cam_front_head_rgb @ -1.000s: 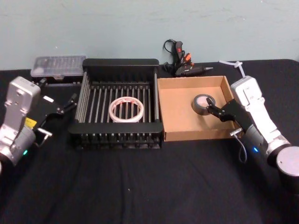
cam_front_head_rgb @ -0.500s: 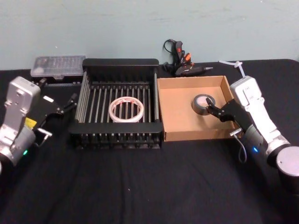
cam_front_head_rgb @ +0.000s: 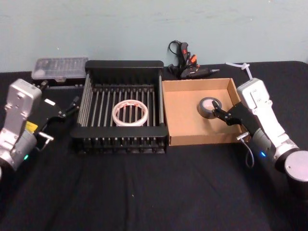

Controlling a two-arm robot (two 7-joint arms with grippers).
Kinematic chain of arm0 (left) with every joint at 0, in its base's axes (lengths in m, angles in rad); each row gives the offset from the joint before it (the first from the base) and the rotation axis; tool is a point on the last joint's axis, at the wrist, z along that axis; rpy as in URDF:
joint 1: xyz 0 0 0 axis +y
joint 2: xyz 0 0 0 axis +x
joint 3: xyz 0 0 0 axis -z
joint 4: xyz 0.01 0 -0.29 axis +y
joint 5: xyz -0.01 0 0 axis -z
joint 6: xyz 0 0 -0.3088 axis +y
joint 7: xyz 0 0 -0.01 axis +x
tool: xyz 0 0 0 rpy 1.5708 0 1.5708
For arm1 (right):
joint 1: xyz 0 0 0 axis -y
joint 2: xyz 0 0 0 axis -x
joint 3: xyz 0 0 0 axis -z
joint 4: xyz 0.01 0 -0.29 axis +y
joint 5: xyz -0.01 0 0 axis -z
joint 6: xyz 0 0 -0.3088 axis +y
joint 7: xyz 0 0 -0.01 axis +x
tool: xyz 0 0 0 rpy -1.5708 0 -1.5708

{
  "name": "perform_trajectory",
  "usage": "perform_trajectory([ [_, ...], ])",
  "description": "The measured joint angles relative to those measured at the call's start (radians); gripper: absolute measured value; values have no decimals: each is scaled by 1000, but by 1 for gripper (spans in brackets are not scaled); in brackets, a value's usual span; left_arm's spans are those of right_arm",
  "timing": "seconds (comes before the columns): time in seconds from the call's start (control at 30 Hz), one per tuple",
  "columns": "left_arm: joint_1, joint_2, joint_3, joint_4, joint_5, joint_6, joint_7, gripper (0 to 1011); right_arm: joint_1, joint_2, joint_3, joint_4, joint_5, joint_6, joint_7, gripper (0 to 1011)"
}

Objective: Pick up the white tape and place it into the black box , Pick up the silver tape and place it into the brown box.

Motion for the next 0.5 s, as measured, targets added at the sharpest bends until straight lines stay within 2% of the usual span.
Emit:
perform_trajectory([
  [0.5,0,0,0,0,0,0,0,1001,0,0,0,0,0,0,0,1002],
])
